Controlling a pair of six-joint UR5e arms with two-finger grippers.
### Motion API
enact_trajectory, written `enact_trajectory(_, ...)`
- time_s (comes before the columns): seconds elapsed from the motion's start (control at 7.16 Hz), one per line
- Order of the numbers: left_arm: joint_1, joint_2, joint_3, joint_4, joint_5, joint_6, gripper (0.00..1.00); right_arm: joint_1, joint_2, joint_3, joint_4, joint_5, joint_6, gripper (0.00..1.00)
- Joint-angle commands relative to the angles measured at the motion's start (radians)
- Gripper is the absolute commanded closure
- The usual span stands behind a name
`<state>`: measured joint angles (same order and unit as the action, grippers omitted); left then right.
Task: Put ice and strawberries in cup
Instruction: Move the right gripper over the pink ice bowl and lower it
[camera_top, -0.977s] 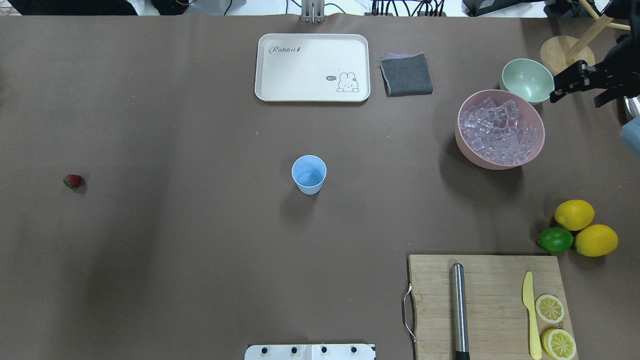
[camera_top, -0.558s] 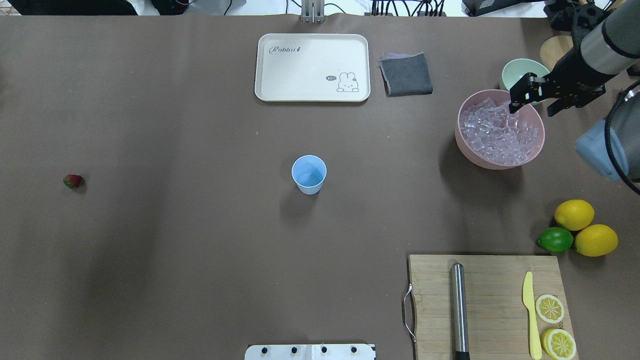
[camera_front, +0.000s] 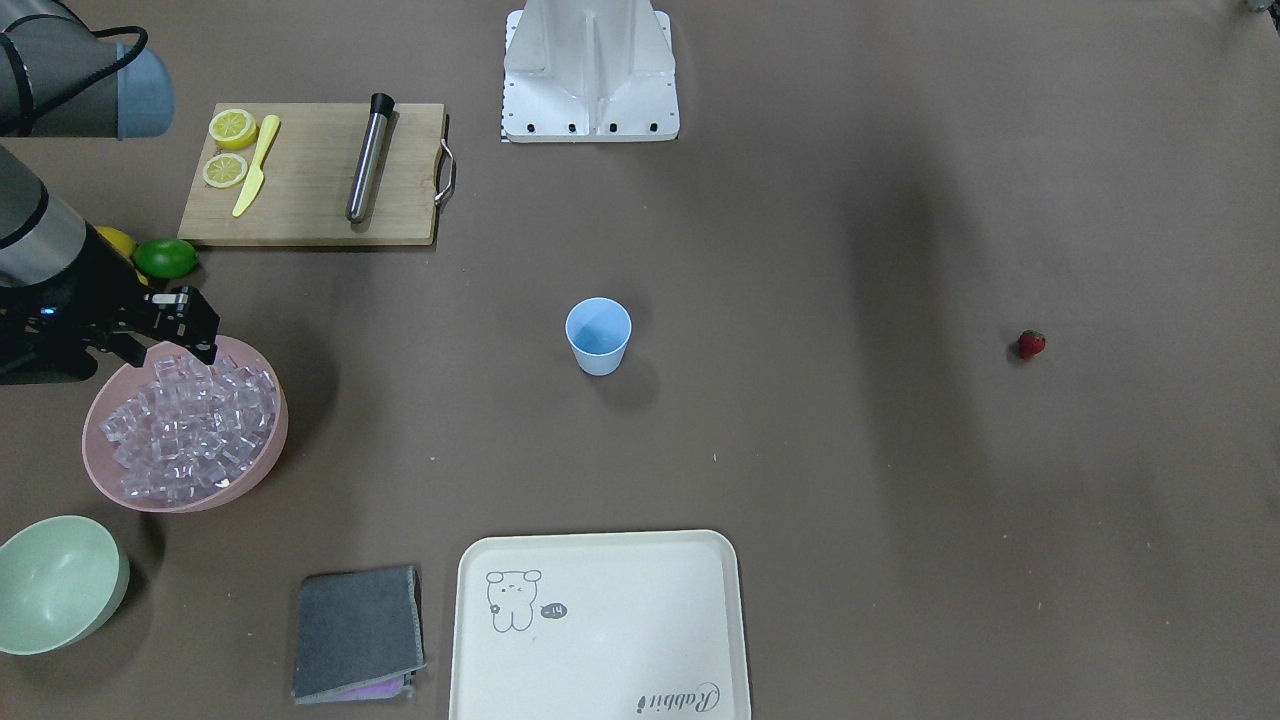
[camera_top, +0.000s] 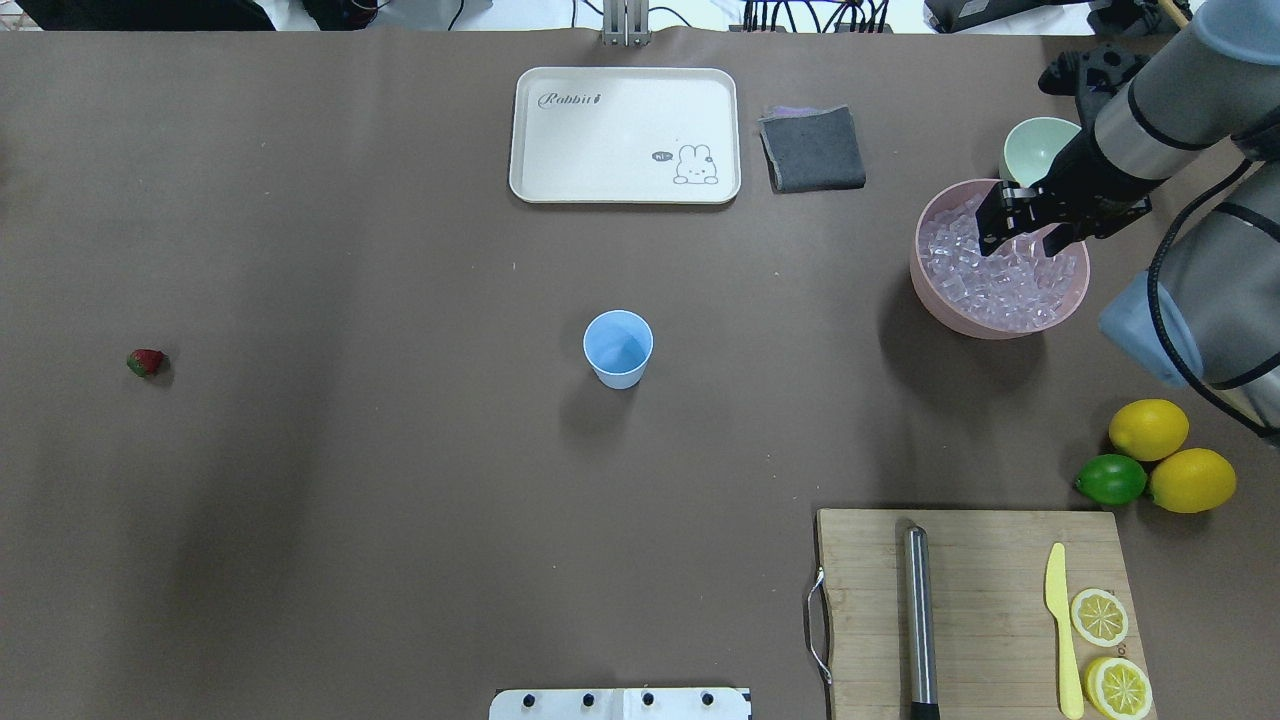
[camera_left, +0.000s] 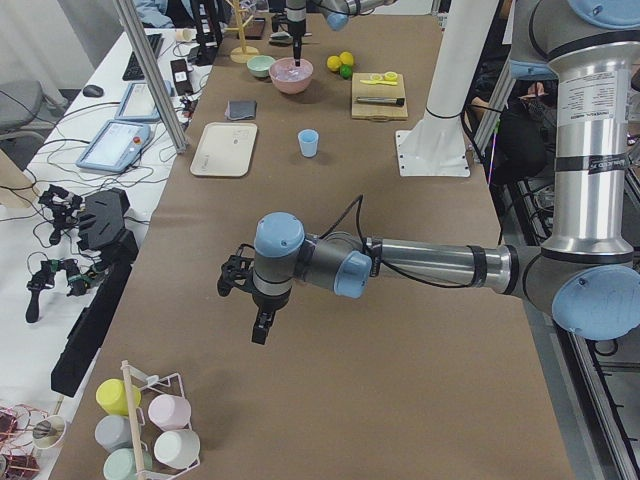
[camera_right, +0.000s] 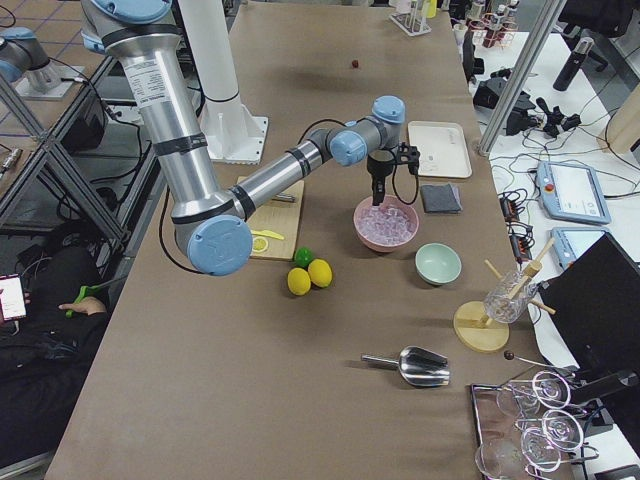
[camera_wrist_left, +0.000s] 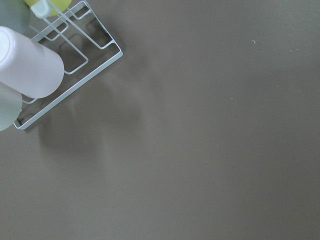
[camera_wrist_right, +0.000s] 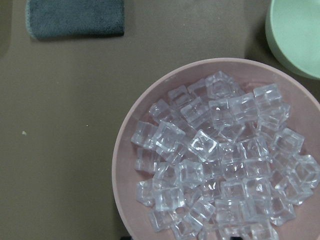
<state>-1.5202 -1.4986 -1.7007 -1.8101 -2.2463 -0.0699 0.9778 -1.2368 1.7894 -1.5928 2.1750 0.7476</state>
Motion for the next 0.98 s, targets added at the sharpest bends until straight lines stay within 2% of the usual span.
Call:
enact_trajectory(0.0,0.0,0.006,-0.001,0.0,-0.001,0.001,0.02,-0.013,0.026,-0.047,0.001,-0.03,-0.008,0.28)
enact_trajectory(0.42,0.0,0.006,0.001,0.0,-0.001,0.002,0.02,-0.031,0.049,-0.093,0.02,-0.032,-0.002,0.31)
enact_trajectory(0.7,0.0,0.006,0.001,0.0,-0.001,0.002,0.02,-0.034,0.046,-0.18,0.156,-0.032,0.004,0.31)
enact_trajectory(0.84,0.0,0.008,-0.001,0.0,-0.001,0.002,0.02,-0.034,0.046,-0.182,0.16,-0.031,0.004,0.31)
